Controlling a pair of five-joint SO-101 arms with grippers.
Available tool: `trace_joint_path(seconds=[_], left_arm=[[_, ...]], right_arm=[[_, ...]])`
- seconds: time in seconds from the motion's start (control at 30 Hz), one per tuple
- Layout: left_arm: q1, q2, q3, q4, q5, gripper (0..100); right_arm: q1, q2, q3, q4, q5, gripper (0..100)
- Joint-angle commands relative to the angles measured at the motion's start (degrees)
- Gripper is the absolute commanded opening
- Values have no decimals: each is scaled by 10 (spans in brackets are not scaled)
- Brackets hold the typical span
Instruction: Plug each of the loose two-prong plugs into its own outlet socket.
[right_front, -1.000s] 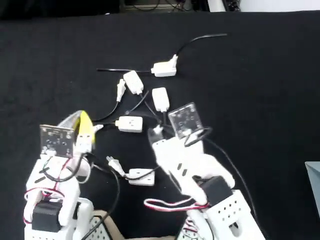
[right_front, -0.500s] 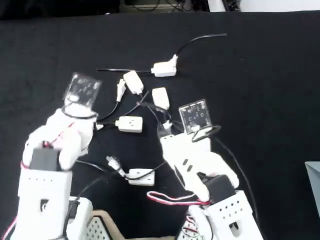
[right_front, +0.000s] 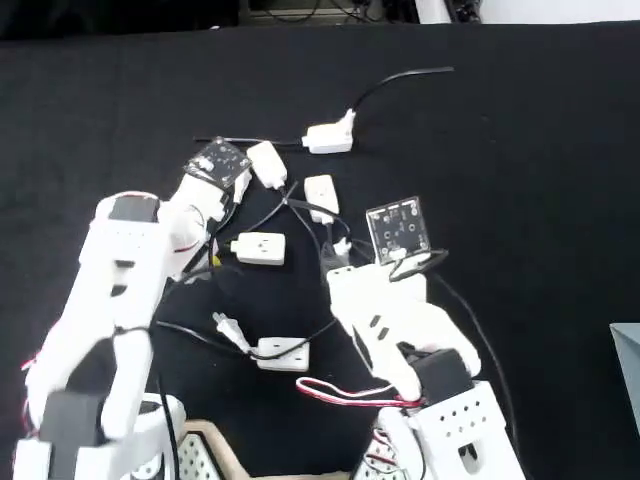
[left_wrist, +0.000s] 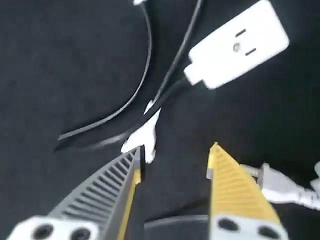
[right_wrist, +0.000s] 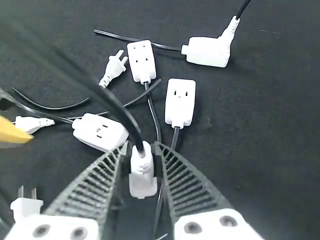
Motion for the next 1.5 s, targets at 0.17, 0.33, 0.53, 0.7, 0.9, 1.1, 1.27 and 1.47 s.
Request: trace_joint_path(seconds=[0.17,0.33,0.53,0.7,0.9,1.1,1.27,1.47], left_arm=[[69,47,-28,-95,-7,224],[112,40,-26,-114,-10,228],[134,118,-44,-163,-8,228],[132,203,-84,-164,-8,225],[133,231,-88,-170,-7,223],[133,234,-85,-199,-6,153],[131,231,-84,-210,-6,77],[122,200,-85,-144,-9,28]], right_arm=[[7,-4,5,-1,4,13],[7,-4,5,-1,4,13],[7,-5,6,-1,4,13],[6,-5,6,-1,4,13],[6,-5,6,-1,4,13],[6,-5,6,-1,4,13],[6,-5,7,-1,4,13],[6,-5,7,0,4,13]])
